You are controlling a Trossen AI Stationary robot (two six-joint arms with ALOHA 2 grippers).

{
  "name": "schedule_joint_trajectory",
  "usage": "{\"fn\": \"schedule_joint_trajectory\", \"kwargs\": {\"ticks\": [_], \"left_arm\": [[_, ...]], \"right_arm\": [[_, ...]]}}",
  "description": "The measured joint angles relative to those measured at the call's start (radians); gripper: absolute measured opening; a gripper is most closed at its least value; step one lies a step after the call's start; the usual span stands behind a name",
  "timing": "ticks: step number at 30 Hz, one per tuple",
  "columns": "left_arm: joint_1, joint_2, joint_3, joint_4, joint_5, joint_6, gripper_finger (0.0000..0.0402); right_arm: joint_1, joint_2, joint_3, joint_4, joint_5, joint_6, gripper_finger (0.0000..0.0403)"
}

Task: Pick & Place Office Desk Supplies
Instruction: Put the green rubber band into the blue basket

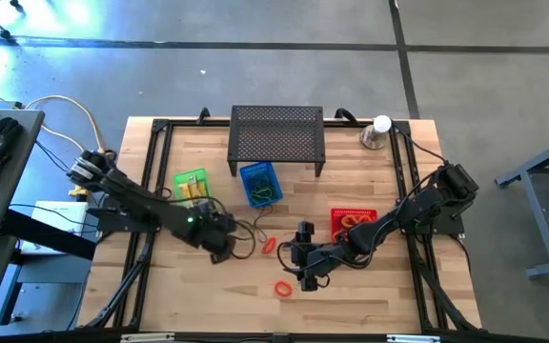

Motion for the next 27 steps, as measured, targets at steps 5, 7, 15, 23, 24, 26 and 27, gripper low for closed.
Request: {"fn": "schedule_joint_trajectory", "kwargs": {"ticks": [5, 7, 15, 23, 24, 26, 27], "left_arm": [[0.076, 0.085, 0.0, 0.147, 0.18, 0.158, 0.0209], [0.119, 0.109, 0.0, 0.186, 0.189, 0.164, 0.0209], [0.274, 0.163, 0.0, 0.192, 0.19, -0.043, 0.0209], [0.302, 0.192, 0.0, 0.206, 0.195, -0.121, 0.0209], [0.3, 0.195, 0.0, 0.213, 0.199, -0.117, 0.0209], [0.296, 0.207, 0.0, 0.227, 0.205, -0.114, 0.0209], [0.295, 0.21, 0.0, 0.222, 0.208, -0.114, 0.0209]], "right_arm": [[-0.001, 0.0, 0.0, 0.0, 0.0, 0.0, 0.029], [-0.001, 0.0, 0.0, 0.001, 0.0, -0.001, 0.029], [0.0, 0.0, 0.0, -0.003, 0.0, -0.003, 0.029], [0.0, 0.0, 0.0, -0.028, 0.0, 0.017, 0.029], [0.0, 0.0, 0.0, -0.027, 0.0, 0.018, 0.029], [0.0, 0.0, 0.0, -0.026, 0.0, 0.018, 0.029], [0.0, 0.0, 0.0, -0.023, 0.0, 0.018, 0.029]]}}
